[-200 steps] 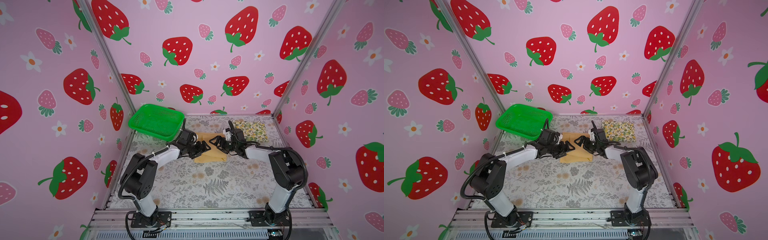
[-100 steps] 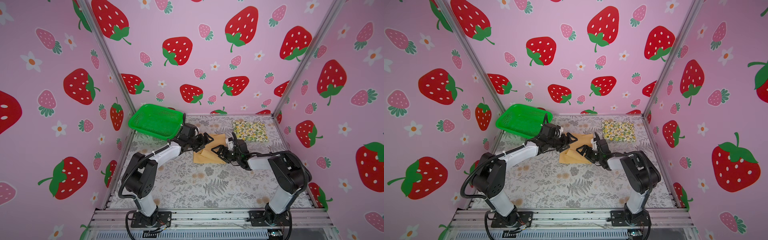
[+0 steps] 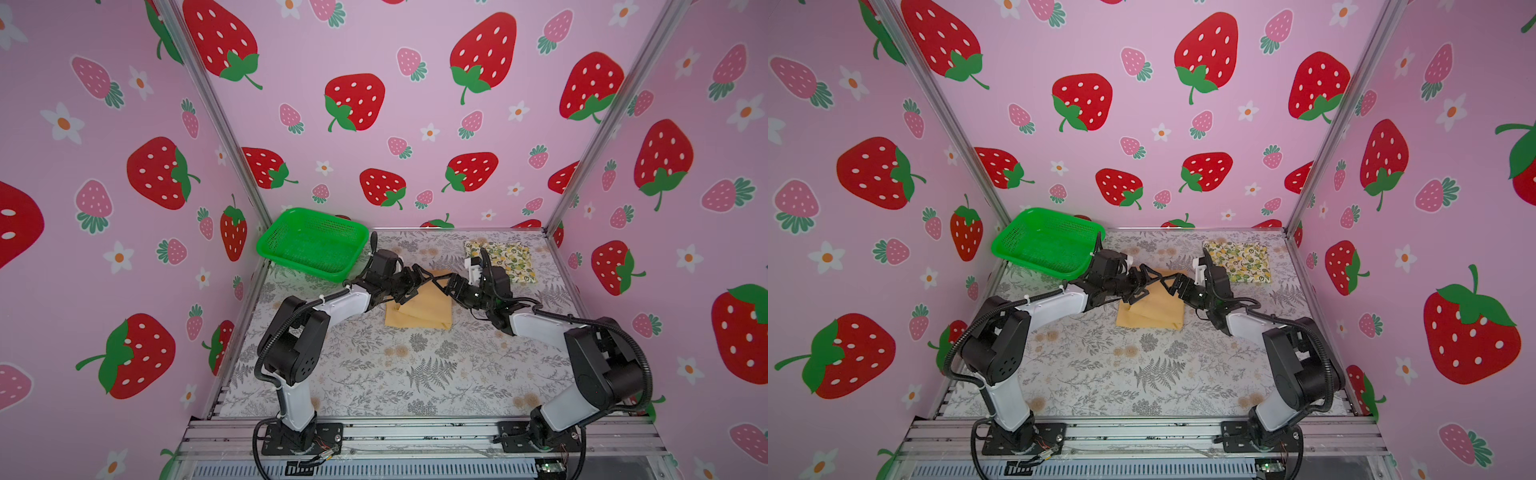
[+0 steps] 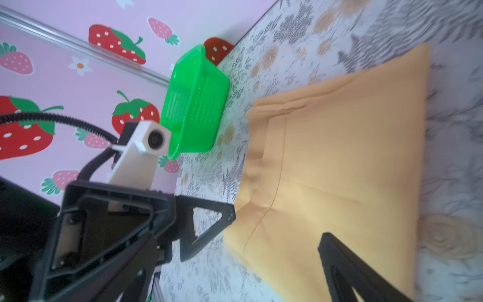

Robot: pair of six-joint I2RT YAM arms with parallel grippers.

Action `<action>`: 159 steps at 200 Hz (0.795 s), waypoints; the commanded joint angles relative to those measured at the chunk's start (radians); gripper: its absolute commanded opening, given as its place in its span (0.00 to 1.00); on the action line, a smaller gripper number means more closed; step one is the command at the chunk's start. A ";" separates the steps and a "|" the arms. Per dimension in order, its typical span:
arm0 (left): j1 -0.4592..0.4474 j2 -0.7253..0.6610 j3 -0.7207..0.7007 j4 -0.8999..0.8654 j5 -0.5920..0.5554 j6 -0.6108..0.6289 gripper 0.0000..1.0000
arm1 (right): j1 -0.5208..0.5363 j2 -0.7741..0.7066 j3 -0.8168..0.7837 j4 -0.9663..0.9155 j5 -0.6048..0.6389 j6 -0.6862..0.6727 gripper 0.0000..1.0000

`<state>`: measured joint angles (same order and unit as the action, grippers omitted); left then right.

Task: Fold and stack skirts
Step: Smooth out the skirt at the center of the table.

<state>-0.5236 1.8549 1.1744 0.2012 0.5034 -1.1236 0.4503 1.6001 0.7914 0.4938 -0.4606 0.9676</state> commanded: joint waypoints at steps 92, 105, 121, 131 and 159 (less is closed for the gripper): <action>0.002 -0.006 -0.163 0.068 -0.002 -0.040 0.88 | -0.068 0.303 0.282 -0.046 -0.079 -0.056 1.00; 0.007 -0.006 -0.181 0.063 -0.007 -0.035 0.88 | -0.068 0.328 0.295 -0.040 -0.087 -0.055 1.00; 0.012 0.000 -0.201 0.061 -0.005 -0.028 0.88 | -0.068 0.349 0.301 -0.018 -0.096 -0.047 1.00; 0.013 0.001 -0.214 0.061 -0.003 -0.025 0.88 | -0.068 0.359 0.305 -0.015 -0.092 -0.049 1.00; 0.018 0.000 -0.245 0.051 -0.008 -0.007 0.88 | -0.067 0.397 0.303 0.002 -0.096 -0.044 1.00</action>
<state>-0.5140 1.8694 0.9688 0.2817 0.5064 -1.1473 0.3836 1.9644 1.0767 0.4564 -0.5411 0.9176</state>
